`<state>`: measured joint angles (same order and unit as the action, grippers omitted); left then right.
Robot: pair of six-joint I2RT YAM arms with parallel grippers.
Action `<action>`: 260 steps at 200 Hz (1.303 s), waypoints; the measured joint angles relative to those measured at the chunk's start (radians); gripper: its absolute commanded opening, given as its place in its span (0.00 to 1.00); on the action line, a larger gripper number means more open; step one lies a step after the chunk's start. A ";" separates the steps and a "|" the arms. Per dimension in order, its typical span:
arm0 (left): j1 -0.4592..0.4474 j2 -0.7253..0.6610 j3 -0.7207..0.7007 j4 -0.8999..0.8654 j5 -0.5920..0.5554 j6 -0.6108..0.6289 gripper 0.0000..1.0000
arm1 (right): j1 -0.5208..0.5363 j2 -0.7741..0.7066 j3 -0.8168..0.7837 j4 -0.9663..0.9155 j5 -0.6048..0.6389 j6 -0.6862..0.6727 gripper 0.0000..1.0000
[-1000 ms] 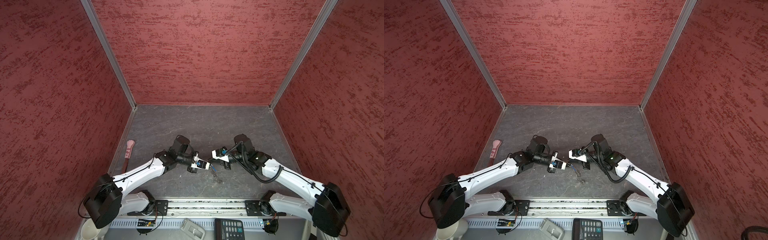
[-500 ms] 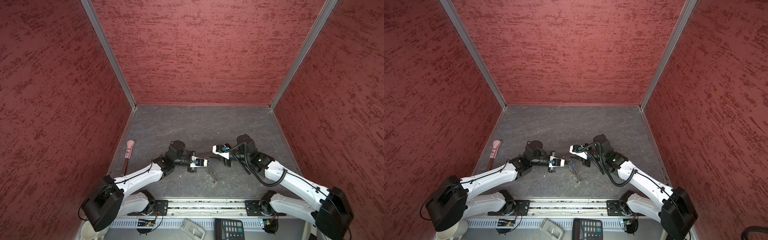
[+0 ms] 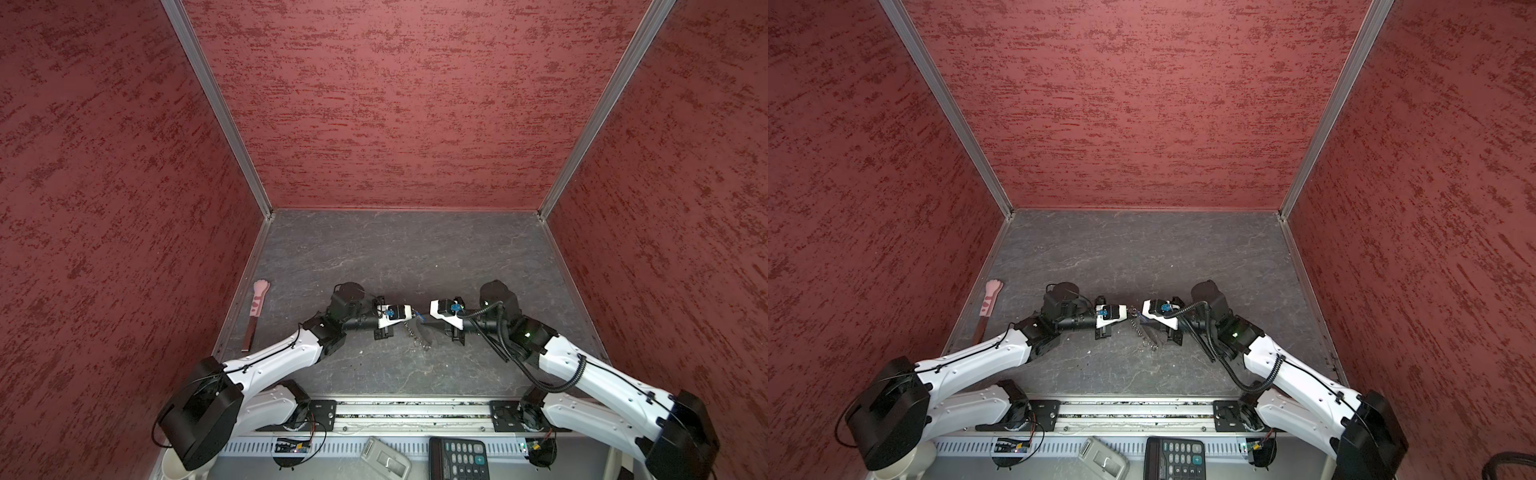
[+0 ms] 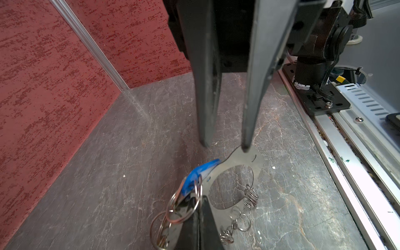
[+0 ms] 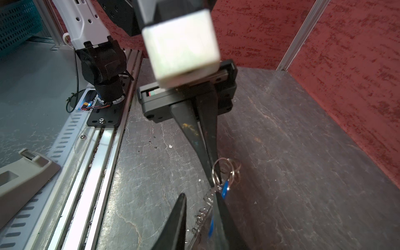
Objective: Attach keys to a key ring
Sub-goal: Insert the key into the keyring.
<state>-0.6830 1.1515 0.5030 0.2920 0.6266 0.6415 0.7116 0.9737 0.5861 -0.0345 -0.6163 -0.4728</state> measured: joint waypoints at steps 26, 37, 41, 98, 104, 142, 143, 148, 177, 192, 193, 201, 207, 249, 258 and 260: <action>0.007 0.000 0.000 0.000 0.013 -0.027 0.00 | 0.005 0.029 -0.010 0.014 0.004 0.013 0.22; 0.011 0.000 -0.002 0.005 0.030 -0.040 0.00 | 0.005 0.035 -0.010 0.023 0.009 0.018 0.22; 0.014 0.000 -0.005 0.009 0.037 -0.045 0.00 | 0.005 0.035 -0.010 0.026 0.011 0.018 0.22; 0.031 0.000 -0.017 0.015 0.117 -0.069 0.00 | 0.005 0.068 -0.010 0.049 0.026 0.030 0.21; 0.032 0.000 -0.017 0.015 0.120 -0.069 0.00 | 0.005 0.069 -0.010 0.050 0.026 0.031 0.20; 0.032 0.001 -0.017 0.014 0.135 -0.068 0.00 | 0.006 0.073 -0.010 0.057 0.023 0.035 0.17; 0.032 0.001 -0.017 0.014 0.135 -0.068 0.00 | 0.006 0.073 -0.010 0.057 0.023 0.035 0.17; 0.031 0.001 -0.017 0.013 0.136 -0.068 0.00 | 0.006 0.074 -0.010 0.058 0.022 0.036 0.17; 0.031 0.002 -0.017 0.007 0.143 -0.065 0.00 | 0.006 0.078 -0.009 0.061 0.012 0.037 0.17; 0.031 0.004 -0.017 0.003 0.147 -0.065 0.00 | 0.007 0.082 -0.009 0.063 0.007 0.037 0.18; 0.031 0.005 -0.017 0.003 0.148 -0.064 0.00 | 0.007 0.083 -0.009 0.064 0.007 0.037 0.18; 0.031 0.008 -0.017 0.003 0.151 -0.063 0.00 | 0.008 0.085 -0.009 0.066 0.006 0.037 0.18; 0.029 0.011 -0.016 0.001 0.152 -0.061 0.00 | 0.011 0.086 -0.009 0.068 0.007 0.037 0.18; 0.014 0.027 -0.012 -0.029 0.153 -0.049 0.00 | 0.014 0.106 -0.005 0.063 0.000 0.034 0.12; 0.014 0.027 -0.012 -0.034 0.151 -0.049 0.00 | 0.014 0.108 -0.005 0.059 -0.001 0.032 0.12; 0.014 0.027 -0.012 -0.035 0.151 -0.049 0.00 | 0.014 0.109 -0.005 0.058 -0.001 0.032 0.12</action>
<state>-0.6685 1.1782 0.4908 0.2565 0.7773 0.5922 0.7261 1.0824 0.5808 0.0235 -0.6174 -0.4412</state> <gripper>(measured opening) 0.048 0.122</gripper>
